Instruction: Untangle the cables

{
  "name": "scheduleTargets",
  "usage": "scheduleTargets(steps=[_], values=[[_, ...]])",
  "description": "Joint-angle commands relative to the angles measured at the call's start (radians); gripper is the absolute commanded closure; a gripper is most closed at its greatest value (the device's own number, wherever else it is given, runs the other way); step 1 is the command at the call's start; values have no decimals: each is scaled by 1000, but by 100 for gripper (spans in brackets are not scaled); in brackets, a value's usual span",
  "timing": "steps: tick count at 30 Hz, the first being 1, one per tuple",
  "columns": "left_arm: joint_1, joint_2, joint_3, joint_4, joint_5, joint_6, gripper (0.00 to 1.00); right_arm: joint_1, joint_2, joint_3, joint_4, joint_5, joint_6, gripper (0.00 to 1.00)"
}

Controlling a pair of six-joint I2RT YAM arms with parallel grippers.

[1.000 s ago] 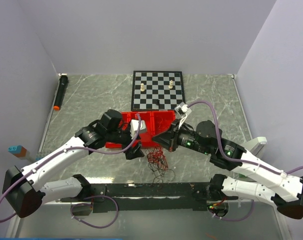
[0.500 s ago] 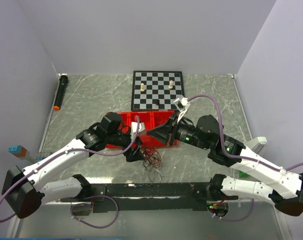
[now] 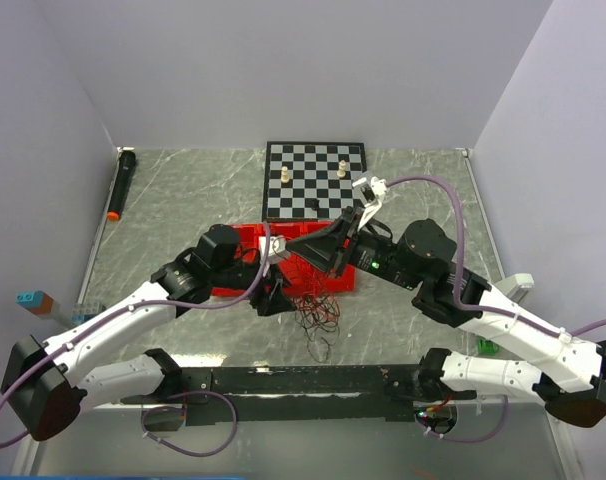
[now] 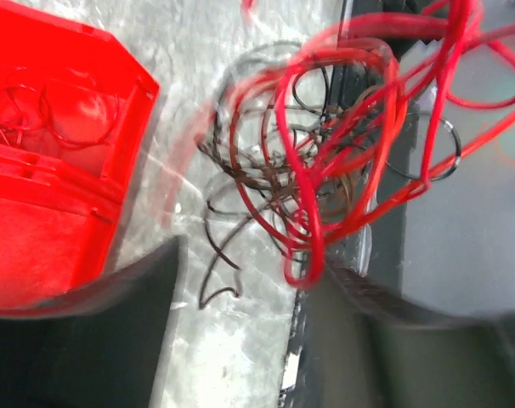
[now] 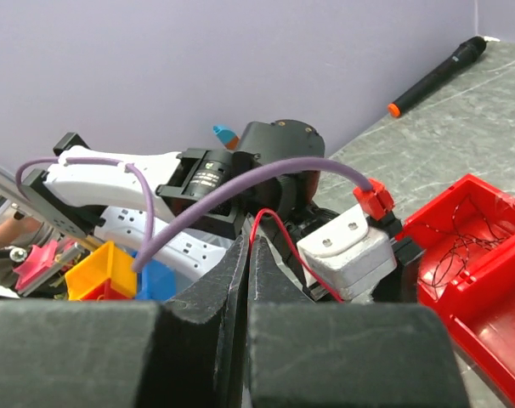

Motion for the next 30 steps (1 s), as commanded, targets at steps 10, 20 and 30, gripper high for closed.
scheduleTargets(steps=[10, 20, 30], values=[[28, -63, 23, 173, 118, -305, 37, 6, 26, 40, 163, 9, 36, 100], [33, -105, 5, 98, 120, -202, 89, 3, -7, 109, 100, 105, -62, 100], [35, -156, -38, -94, -133, 108, 99, -60, -78, 169, -81, 340, -191, 100]])
